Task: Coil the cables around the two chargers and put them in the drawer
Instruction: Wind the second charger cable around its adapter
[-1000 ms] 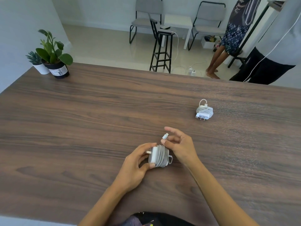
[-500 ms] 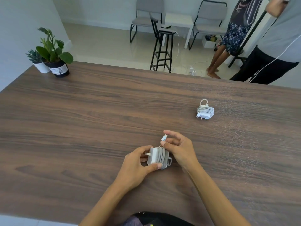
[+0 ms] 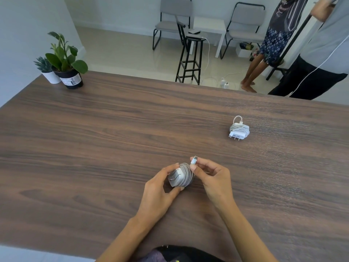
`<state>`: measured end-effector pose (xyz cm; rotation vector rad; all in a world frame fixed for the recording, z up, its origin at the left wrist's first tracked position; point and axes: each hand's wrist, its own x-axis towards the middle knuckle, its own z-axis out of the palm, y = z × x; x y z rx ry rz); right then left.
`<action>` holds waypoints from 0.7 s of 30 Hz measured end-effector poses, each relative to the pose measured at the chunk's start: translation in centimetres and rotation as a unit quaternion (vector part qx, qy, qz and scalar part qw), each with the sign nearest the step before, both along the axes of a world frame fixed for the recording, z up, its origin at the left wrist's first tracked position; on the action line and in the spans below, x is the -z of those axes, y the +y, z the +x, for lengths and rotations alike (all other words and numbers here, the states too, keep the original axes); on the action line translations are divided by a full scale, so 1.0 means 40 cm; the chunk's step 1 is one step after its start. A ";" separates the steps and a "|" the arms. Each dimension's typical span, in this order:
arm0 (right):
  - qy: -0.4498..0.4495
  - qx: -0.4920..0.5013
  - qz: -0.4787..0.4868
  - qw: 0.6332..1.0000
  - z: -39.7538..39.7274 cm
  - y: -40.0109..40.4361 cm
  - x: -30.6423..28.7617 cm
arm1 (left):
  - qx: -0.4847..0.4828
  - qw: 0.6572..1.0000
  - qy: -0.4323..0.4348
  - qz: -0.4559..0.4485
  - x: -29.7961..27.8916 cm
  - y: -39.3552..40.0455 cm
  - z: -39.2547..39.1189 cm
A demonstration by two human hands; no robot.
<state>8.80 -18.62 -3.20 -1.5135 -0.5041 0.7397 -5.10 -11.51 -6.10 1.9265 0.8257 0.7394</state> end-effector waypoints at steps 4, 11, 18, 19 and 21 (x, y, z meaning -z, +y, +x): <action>0.027 0.004 0.010 1.000 -0.008 0.003 -0.004 | -0.010 1.000 -0.004 -0.003 -0.005 -0.004 0.000; 0.137 0.012 -0.018 0.990 -0.004 0.014 -0.006 | -0.004 0.999 -0.036 -0.032 0.011 0.001 -0.005; 0.093 0.007 -0.019 0.995 -0.013 0.019 -0.008 | -0.028 0.994 -0.030 0.102 0.029 0.008 0.013; 0.078 0.010 -0.020 0.997 -0.011 0.019 -0.008 | -0.015 0.993 -0.025 0.117 0.031 0.011 0.012; 0.055 0.011 -0.023 0.998 -0.005 0.016 -0.006 | 0.007 0.992 -0.021 0.124 0.029 0.006 0.005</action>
